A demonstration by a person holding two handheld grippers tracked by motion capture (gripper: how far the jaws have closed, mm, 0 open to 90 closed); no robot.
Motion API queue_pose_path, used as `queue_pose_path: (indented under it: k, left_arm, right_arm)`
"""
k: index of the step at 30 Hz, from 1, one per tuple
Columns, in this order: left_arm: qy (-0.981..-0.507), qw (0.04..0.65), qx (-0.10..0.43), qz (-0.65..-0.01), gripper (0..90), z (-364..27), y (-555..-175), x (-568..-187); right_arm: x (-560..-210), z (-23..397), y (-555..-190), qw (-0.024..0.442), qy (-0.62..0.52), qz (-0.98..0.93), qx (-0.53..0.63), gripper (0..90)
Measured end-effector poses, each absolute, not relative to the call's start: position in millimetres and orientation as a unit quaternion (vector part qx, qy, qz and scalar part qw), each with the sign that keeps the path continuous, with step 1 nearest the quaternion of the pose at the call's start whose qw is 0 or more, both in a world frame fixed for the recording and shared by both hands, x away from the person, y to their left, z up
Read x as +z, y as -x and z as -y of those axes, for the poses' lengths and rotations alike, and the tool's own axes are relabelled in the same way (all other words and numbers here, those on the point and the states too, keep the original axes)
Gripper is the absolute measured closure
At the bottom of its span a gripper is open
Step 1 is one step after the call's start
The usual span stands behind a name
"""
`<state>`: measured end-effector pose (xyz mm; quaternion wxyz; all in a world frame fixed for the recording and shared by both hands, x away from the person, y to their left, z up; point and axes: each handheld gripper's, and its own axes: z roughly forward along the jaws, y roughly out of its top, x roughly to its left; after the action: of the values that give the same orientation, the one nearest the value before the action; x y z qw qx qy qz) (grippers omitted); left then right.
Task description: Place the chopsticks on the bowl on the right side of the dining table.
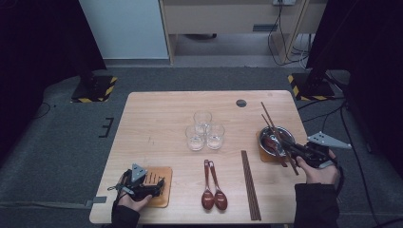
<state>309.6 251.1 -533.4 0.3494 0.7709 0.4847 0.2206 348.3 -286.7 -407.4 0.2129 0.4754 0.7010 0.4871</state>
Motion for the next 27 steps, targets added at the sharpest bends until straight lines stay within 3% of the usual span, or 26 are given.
queue_pose_path:
  k: [27]
  left_arm:
    - [-0.772,0.348,0.221,-0.484,3.0,-251,-310,-533]
  right_arm:
    - [-423,321,-379,0.214,-0.507,-0.689,0.472,85.0]
